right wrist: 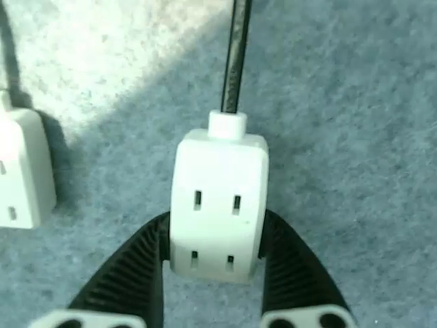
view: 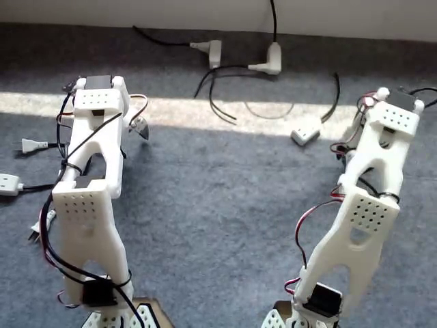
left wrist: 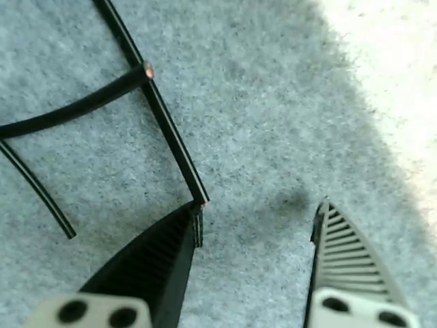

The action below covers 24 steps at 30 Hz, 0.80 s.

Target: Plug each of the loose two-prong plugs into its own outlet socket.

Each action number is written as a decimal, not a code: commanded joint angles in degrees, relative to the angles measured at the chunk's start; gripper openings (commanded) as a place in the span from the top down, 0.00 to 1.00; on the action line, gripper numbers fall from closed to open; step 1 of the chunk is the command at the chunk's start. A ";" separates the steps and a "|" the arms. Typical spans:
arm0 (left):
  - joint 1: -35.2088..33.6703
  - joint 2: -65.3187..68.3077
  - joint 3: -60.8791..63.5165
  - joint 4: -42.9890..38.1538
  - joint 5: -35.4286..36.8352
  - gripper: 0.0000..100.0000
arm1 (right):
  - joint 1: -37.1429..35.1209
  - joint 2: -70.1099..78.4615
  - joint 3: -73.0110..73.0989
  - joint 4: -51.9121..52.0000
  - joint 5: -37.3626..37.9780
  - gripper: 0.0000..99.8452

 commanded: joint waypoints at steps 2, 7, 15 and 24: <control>1.45 -0.48 -2.07 0.09 0.18 0.73 | -11.21 -15.96 13.85 2.42 -7.38 0.97; 1.45 -0.48 -1.98 0.09 0.18 0.73 | -19.30 -26.24 27.38 -2.15 -17.14 0.97; 1.36 -0.48 -1.98 0.44 0.18 0.73 | -33.54 -30.55 43.21 -11.65 -35.25 0.97; 1.19 -0.48 -2.15 0.18 0.18 0.73 | -49.10 -30.64 44.79 -20.35 -44.48 0.97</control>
